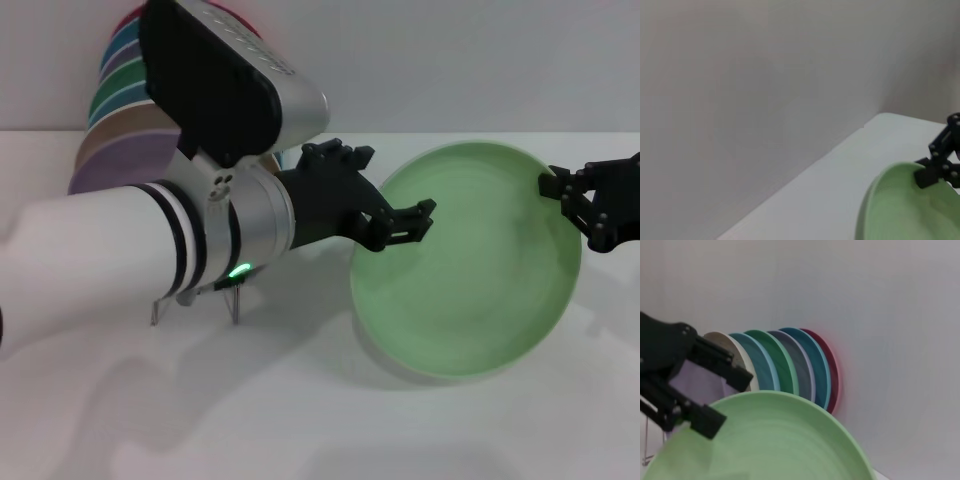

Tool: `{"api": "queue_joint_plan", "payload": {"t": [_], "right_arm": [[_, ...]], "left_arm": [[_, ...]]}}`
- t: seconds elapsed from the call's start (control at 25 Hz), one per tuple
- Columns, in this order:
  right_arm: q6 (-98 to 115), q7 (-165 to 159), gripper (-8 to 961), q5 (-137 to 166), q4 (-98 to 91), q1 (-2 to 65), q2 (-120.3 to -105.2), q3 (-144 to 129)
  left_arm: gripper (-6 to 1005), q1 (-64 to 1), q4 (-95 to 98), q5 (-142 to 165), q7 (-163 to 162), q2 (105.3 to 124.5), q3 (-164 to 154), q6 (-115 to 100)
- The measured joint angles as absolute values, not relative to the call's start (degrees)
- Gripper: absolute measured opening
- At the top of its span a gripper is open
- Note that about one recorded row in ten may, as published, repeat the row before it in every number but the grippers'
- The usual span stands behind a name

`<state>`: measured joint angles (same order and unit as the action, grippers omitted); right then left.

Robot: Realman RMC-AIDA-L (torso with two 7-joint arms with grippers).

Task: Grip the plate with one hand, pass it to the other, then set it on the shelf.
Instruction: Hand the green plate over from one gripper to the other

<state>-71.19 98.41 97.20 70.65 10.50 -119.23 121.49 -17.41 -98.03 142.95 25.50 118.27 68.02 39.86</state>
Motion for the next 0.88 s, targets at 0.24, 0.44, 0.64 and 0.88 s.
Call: {"api": "queue_joint_plan", "payload": {"t": [0.24, 0.44, 0.64, 0.88], "right_arm": [[-71.3, 98.3, 63, 97.1, 70.7, 10.6, -119.27, 121.3], [-71.5, 98.2, 71, 96.7, 70.5, 10.6, -119.27, 120.8], [-71.5, 98.2, 80, 96.7, 70.5, 10.6, -119.21, 120.5], [-71.7, 98.2, 90, 96.7, 70.6, 10.6, -119.12, 120.4]], "left_arm": [[779, -18.5, -96.4, 142.9, 25.5, 118.38, 67.8, 39.6], [778, -18.9, -95.4, 142.9, 25.5, 118.39, 67.8, 38.9], [777, -18.9, -95.5, 142.9, 26.2, 118.28, 68.1, 38.5], [633, -19.1, -95.8, 143.1, 27.8, 118.33, 68.0, 38.7]]}}
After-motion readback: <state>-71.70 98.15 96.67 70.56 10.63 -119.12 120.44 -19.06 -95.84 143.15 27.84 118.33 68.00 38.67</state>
